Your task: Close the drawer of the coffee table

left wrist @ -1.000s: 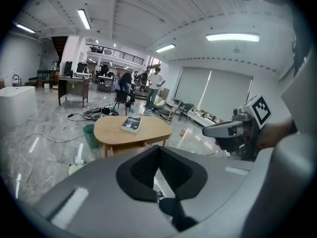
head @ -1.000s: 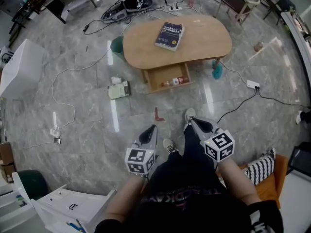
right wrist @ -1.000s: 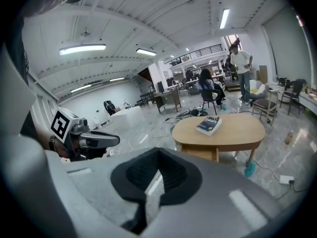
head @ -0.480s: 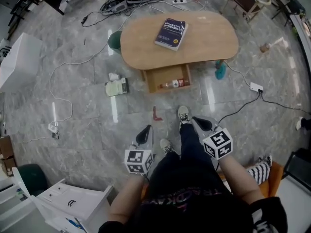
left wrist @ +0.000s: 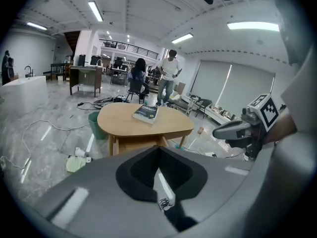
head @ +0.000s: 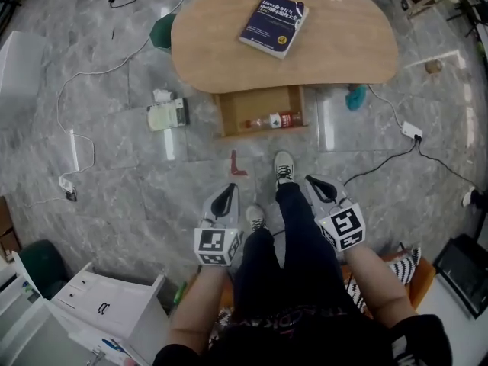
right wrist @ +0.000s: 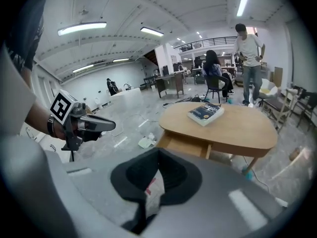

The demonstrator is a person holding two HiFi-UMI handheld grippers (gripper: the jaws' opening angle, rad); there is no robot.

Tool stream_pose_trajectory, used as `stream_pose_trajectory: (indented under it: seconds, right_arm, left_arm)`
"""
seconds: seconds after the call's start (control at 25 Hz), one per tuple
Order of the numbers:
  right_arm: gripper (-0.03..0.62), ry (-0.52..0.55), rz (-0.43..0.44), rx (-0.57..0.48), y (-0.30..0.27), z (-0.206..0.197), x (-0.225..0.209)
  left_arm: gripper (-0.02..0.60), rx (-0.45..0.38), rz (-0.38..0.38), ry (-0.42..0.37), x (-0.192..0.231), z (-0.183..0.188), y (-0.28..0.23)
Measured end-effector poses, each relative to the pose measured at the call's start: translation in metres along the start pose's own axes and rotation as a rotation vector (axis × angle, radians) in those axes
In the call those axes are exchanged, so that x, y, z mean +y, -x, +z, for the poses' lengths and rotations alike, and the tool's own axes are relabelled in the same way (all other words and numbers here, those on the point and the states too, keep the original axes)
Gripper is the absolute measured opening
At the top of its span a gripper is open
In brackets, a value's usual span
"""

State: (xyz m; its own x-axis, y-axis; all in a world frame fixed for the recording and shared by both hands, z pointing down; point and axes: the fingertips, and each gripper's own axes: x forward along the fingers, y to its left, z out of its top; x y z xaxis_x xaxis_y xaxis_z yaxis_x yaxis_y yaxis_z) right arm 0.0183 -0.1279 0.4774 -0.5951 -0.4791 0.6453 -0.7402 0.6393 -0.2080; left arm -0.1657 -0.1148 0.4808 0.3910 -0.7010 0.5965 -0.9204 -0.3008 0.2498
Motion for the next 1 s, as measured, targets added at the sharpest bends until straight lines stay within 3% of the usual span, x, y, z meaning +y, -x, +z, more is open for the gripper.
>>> stream_pose_trajectory:
  seconds: [0.16, 0.48, 0.68, 0.76, 1.0]
  right_arm:
    - [0.000, 0.032, -0.046, -0.038, -0.032, -0.022, -0.025]
    - [0.000, -0.004, -0.097, -0.038, -0.096, -0.093, -0.061]
    - [0.003, 0.064, -0.118, -0.062, -0.133, -0.131, -0.079]
    - [0.053, 0.059, -0.110, -0.057, -0.151, -0.153, -0.086]
    - [0.054, 0.046, -0.165, -0.054, -0.201, -0.215, -0.133]
  left_arm:
    - [-0.002, -0.008, 0.000, 0.001, 0.018, -0.023, -0.040]
    - [-0.001, 0.015, 0.019, 0.012, 0.047, -0.095, -0.096]
    - [0.000, 0.026, 0.025, 0.000, 0.067, -0.138, -0.129]
    - [0.000, 0.019, 0.031, -0.012, 0.078, -0.156, -0.146]
    - [0.000, -0.001, 0.067, -0.020, 0.119, -0.217, -0.201]
